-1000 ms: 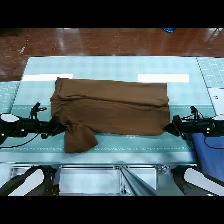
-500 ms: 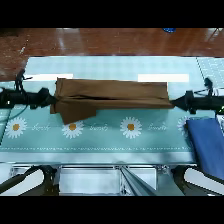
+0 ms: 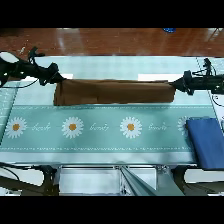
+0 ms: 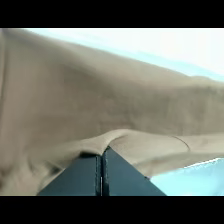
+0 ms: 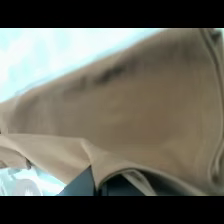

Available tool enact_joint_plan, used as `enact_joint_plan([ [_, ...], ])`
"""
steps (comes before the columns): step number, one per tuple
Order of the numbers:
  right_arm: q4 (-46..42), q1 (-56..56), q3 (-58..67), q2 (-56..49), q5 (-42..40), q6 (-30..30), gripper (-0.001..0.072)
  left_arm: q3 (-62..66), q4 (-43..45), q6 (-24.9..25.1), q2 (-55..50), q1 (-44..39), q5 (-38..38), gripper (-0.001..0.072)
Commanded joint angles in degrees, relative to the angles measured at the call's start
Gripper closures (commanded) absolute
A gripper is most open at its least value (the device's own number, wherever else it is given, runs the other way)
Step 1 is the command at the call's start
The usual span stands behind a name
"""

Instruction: Fold the shirts.

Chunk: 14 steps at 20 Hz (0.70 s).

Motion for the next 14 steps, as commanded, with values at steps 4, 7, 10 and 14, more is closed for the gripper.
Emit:
enact_joint_plan([
  [4,0.33,1.60,5.79,-10.32,-4.98,1.70,0.0547,8.68,0.17,-2.27,-10.58,-0.85,-1.79,0.0535],
  [7,-0.17,0.98,6.97,-10.19,-4.85,-1.33,0.0294,9.27,0.26,-4.17,-11.21,0.24,-6.32,0.0197],
  [10,-4.74,-3.41,13.88,-7.93,1.07,0.83,0.0295,15.30,2.86,-6.60,-10.64,5.49,-16.76,0.0199],
  [14,-11.78,-9.84,14.05,-3.52,1.77,2.40,0.0295,14.91,19.52,-7.21,-0.92,8.04,-21.55,0.0201],
])
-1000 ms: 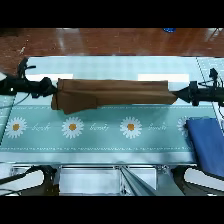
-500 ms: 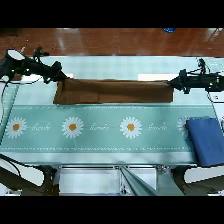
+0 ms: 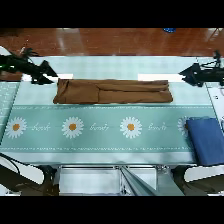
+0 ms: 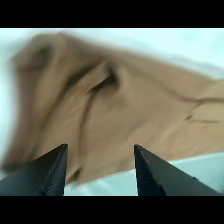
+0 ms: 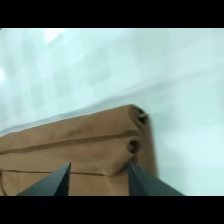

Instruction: Fold the shirts.

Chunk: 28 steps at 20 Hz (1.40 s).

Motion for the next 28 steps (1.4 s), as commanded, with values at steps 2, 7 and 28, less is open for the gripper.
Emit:
enact_joint_plan([
  [2,-7.26,-3.61,-3.21,2.10,-0.48,3.30,0.0296,-7.50,13.03,-0.92,14.60,-0.66,6.78,0.0201],
  [7,-5.14,1.03,-9.84,-1.79,-3.48,3.80,0.0297,-31.63,12.46,3.78,36.11,-14.36,28.15,0.0201],
  [28,-12.63,12.98,-17.14,25.44,3.74,1.97,0.0689,-35.39,3.30,3.54,30.16,-36.68,36.13,0.0690],
])
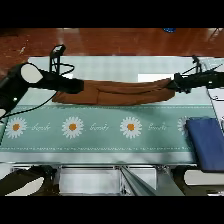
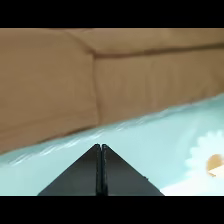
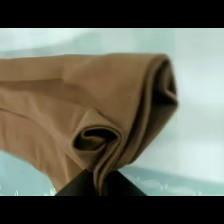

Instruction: Fold the shirts.

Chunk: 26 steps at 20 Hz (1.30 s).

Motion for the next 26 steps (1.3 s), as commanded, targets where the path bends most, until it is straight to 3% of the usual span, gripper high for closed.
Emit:
enact_joint_plan([
  [1,-4.46,0.11,-7.80,18.82,2.36,2.08,0.0690,1.66,-3.78,-0.04,-4.90,-6.03,4.98,0.0690],
  [5,-4.37,0.15,-16.46,39.15,3.80,8.59,0.0689,12.31,-5.27,-1.40,-19.82,-16.52,4.85,0.0690],
  [8,-4.26,0.15,-18.38,48.52,6.34,12.39,0.0689,22.47,-11.50,-2.16,-30.45,-23.10,1.57,0.0690],
  [13,-2.45,0.15,-18.38,53.18,7.85,13.84,0.0689,33.03,-20.33,-2.16,-40.81,-34.73,-0.39,0.0690],
  [16,-2.01,0.15,-18.38,52.92,7.76,13.79,0.0689,34.82,-21.51,-1.27,-42.07,-37.09,-2.47,0.0689],
  [22,-0.72,0.94,-18.38,52.65,7.23,13.94,0.0689,35.69,-20.63,-1.51,-37.31,-20.72,-9.68,0.0689],
  [26,2.93,9.29,-18.36,46.14,1.55,13.97,0.0689,32.28,-9.77,-1.57,-27.41,-5.05,-15.93,0.0689],
])
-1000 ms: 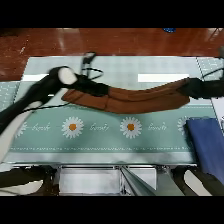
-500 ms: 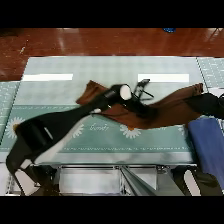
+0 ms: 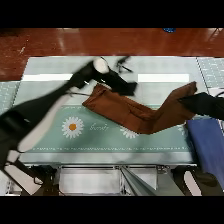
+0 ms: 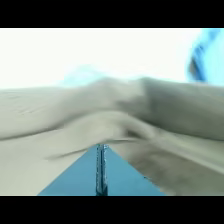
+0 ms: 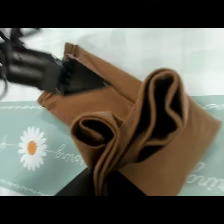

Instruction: Fold the shirts.

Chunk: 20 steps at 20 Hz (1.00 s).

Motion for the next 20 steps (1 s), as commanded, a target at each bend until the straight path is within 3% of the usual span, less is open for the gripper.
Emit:
enact_joint_plan([
  [1,3.45,8.11,0.00,-6.27,-7.37,0.09,0.0689,-4.96,9.11,-0.04,9.92,13.62,-4.74,0.0689],
  [7,5.68,28.17,10.69,-30.82,-23.98,-0.81,0.0689,-33.33,14.43,1.75,41.16,31.98,0.31,0.0689],
  [12,9.40,35.12,27.26,-53.92,-27.43,-0.81,0.0689,-55.47,12.66,0.76,65.07,34.10,3.48,0.0689],
  [15,11.93,37.75,33.83,-62.79,-26.58,-0.79,0.0689,-63.08,9.27,-0.70,71.41,34.10,5.27,0.0689],
  [20,13.44,40.72,39.80,-70.64,-26.67,0.70,0.0685,-66.34,7.91,-0.66,70.42,34.10,7.04,0.0689],
])
